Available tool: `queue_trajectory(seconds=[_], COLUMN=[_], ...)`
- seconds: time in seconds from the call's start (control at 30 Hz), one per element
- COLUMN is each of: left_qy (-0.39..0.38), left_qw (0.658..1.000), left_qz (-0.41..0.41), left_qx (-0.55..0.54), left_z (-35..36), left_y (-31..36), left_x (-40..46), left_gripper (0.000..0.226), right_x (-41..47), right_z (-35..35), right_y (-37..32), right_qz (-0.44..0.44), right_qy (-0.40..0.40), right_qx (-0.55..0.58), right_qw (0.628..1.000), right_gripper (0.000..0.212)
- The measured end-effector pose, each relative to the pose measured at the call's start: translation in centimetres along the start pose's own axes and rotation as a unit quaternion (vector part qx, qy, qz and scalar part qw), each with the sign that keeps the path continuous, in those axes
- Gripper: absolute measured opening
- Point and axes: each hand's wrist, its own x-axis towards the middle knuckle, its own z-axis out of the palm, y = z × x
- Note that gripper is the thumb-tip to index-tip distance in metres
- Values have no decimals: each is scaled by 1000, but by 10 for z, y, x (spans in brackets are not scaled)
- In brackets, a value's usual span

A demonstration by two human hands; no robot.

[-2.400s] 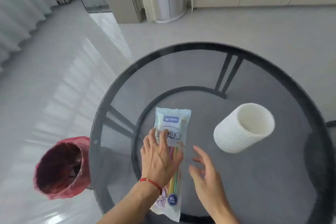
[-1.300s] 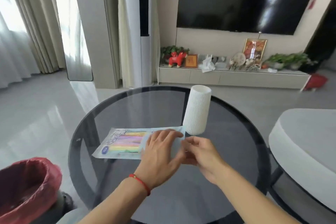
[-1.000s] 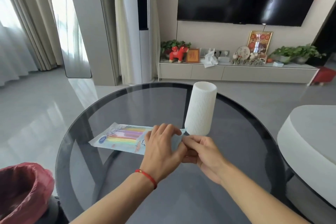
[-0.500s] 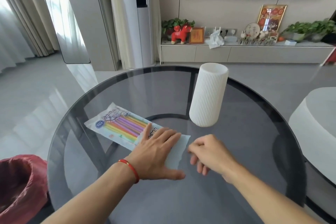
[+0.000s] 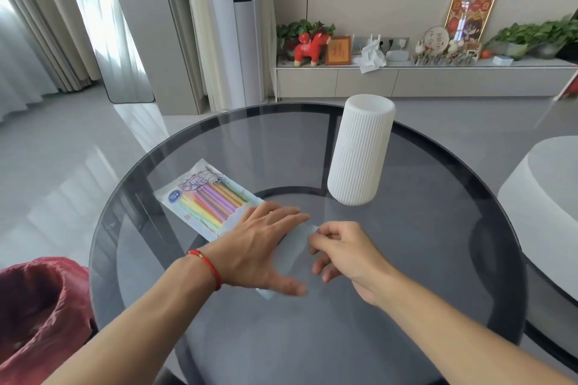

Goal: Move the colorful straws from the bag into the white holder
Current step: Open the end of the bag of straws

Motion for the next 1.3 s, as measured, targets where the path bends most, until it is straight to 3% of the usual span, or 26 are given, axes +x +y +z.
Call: queue_trajectory(seconds=[0.1, 0.23, 0.33, 0.57, 0.93, 1.1, 1.2, 1.3], left_qy=[9, 119, 145, 139, 144, 144, 175, 173], left_qw=[994, 988, 987, 988, 987, 987, 979, 981], left_qz=[26, -4, -35, -56, -69, -57, -24, -25], left_qx=[106, 95, 65, 40, -8, -35, -98, -90], left_z=[-7, -16, -17, -15, -24, -28, -32, -37], left_y=[3, 15, 15, 17, 24, 30, 31, 32], left_x=[-7, 5, 5, 5, 2, 1, -2, -6], left_gripper=[120, 87, 77, 71, 75, 76, 53, 32], right_x=[0, -2, -4, -2, -2, -1, -2, -5], right_z=[-4, 0, 4, 5, 5, 6, 5, 4], right_y=[-7, -10, -8, -7, -7, -7, -9, -11], right_qz=[-47, -75, -90, -121, -140, -149, -163, -185], right_qy=[-25, -48, -79, -86, -91, -68, -37, -25], right_qx=[32, 139, 162, 90, 137, 86, 51, 35], right_qw=[998, 986, 979, 985, 976, 983, 985, 982], right_gripper=[18, 18, 15, 14, 15, 12, 18, 20])
